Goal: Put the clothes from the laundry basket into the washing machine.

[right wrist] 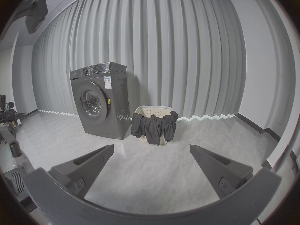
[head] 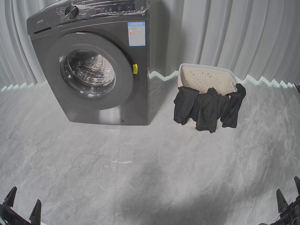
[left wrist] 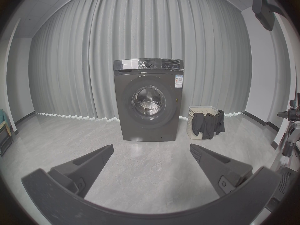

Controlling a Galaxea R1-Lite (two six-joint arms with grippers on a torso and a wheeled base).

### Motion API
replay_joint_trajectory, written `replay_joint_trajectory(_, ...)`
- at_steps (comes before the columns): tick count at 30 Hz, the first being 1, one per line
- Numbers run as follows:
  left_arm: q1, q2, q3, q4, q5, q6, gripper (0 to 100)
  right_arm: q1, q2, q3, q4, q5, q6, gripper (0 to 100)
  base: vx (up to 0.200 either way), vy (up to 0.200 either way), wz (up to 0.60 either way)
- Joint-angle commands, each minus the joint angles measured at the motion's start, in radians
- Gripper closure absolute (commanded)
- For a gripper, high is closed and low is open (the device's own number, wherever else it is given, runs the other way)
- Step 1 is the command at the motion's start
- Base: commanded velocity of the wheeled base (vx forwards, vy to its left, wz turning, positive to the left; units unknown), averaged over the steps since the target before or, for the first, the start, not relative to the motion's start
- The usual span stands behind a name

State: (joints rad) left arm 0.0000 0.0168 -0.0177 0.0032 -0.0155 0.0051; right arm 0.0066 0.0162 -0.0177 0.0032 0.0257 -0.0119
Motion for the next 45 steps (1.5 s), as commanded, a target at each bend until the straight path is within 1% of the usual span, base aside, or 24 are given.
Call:
replay_joint_trajectory(1, 0.000, -0.017, 0.016, 0.000, 0.000, 0.001, 0, 0.003, -0.016, 0.018, 0.000, 0.002, -0.002, 0, 0.000, 0.000, -0.60)
replay_joint_trajectory(6, 0.000, -0.017, 0.016, -0.002, 0.000, 0.001, 0, 0.001, -0.016, 0.018, 0.000, 0.002, 0.000, 0, 0.000, 0.000, -0.60)
replay_joint_trajectory(17, 0.000, -0.017, 0.016, 0.000, 0.000, -0.001, 0, 0.001, -0.016, 0.018, -0.002, 0.002, 0.000, 0, 0.000, 0.000, 0.00)
replay_joint_trajectory(45, 0.000, -0.017, 0.016, 0.000, 0.002, -0.005, 0, 0.003, -0.016, 0.018, -0.002, 0.002, 0.001, 0, 0.200, 0.000, 0.00)
